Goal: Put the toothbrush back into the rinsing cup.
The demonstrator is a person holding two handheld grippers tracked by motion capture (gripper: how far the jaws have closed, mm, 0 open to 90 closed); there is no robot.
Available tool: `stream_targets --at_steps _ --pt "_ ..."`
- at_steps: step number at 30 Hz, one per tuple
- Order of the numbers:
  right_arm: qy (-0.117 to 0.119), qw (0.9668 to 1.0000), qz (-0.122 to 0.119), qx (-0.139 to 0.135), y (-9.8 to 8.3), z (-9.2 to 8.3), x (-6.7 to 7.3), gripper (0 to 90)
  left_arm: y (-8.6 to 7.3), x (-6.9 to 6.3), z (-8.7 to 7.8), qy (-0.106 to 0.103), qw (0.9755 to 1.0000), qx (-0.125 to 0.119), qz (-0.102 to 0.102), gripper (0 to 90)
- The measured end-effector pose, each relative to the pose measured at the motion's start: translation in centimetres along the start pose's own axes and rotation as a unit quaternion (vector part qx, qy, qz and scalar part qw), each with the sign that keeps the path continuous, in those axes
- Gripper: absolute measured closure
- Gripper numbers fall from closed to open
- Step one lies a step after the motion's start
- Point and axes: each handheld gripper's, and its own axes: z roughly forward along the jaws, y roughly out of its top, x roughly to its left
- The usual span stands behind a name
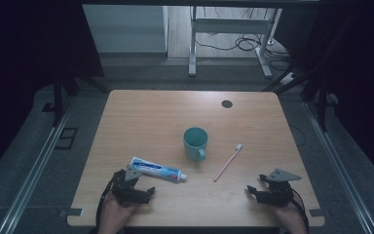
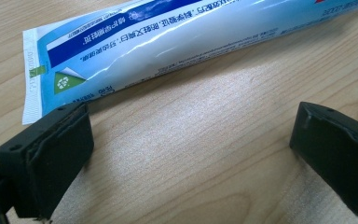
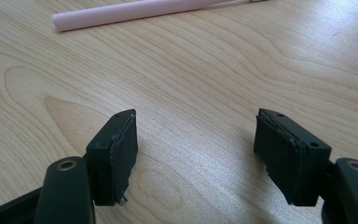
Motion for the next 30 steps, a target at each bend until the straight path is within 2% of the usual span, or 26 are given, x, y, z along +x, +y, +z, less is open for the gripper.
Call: stream_targets --at_steps 25,30 --pt "0.002 1.0000 0.001 0.000 -0.01 -0.04 0.04 30.7 0.00 0.00 0.00 0.000 1.0000 0.000 0.000 0.0" --pt "0.011 0.9999 0.007 -0.001 0.05 -0.12 -0.01 33.1 0.00 0.01 0.00 0.000 1.0000 0.000 0.000 0.0"
